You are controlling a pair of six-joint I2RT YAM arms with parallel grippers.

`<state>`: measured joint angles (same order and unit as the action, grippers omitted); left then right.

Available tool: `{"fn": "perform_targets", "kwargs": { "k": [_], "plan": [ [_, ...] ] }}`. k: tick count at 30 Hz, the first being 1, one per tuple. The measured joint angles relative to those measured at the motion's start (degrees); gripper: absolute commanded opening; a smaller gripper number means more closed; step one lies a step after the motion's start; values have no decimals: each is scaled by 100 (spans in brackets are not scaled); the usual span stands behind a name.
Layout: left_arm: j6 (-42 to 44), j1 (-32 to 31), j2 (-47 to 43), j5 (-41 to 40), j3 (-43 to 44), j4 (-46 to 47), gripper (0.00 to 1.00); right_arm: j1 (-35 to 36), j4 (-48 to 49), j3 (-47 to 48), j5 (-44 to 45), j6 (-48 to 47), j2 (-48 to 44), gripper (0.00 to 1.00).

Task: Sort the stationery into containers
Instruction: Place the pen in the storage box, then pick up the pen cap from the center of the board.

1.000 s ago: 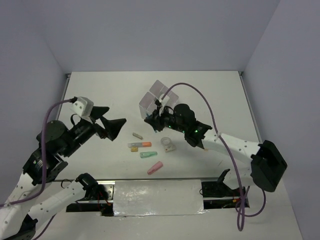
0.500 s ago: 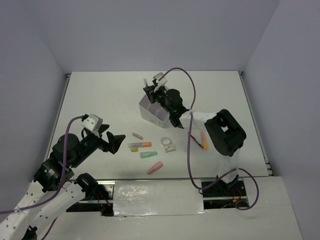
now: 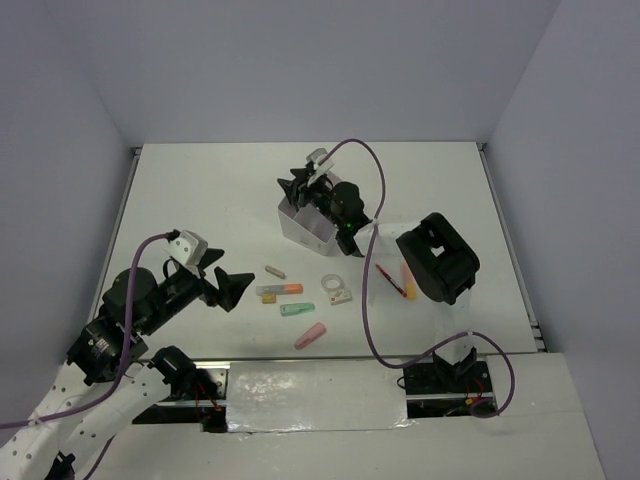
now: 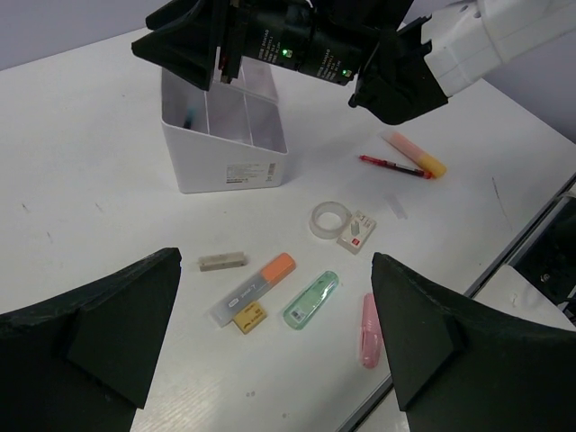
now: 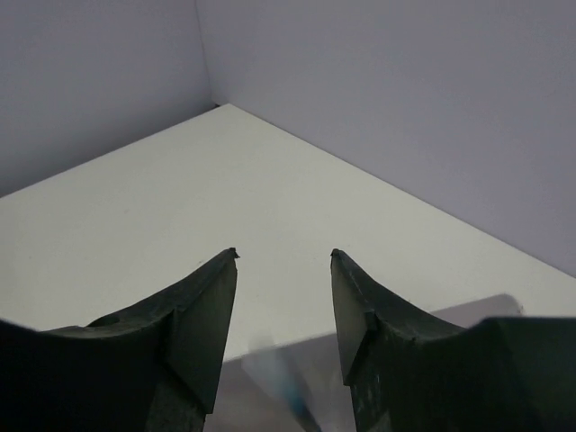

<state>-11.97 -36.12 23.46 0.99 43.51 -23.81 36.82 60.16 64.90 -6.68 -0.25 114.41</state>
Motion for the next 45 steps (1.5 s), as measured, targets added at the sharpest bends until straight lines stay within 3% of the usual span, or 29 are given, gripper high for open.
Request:
{"fn": "perform_targets", "kwargs": {
  "k": [6,11,12,14,20,26,29,33,37,45],
  "plan": [
    [0,0,0,79,0,4,99,0,157,-173,-68,103,-7,57],
    [-11,4,66,-37,0,13,99,0,63,-636,90,214,-317,71],
    [-15,11,138,-79,0,17,99,0,-57,-826,236,269,-551,81],
    [-46,46,461,-153,55,-26,99,0,-739,-1091,651,413,-1257,83],
    [-723,-9,2216,-186,461,118,99,-20,-3536,-964,2155,1152,-4059,87],
    [-1545,-1561,4531,-964,1097,448,99,-90,-6059,-1237,3060,1893,-6461,88],
    [-1843,-1886,5595,-1021,1545,684,99,-114,-7176,-1467,3204,2129,-7261,87],
    [-2208,-2291,6996,-1266,2594,492,97,-122,-8356,-1471,3346,2214,-7860,86],
    [-2555,-2658,8430,-1510,3895,328,86,-131,-9151,-1464,3434,2232,-8133,85],
    [-2898,-2907,9812,-1888,5060,-356,74,-136,-9746,-1432,3460,2162,-8911,85]
  ]
}}
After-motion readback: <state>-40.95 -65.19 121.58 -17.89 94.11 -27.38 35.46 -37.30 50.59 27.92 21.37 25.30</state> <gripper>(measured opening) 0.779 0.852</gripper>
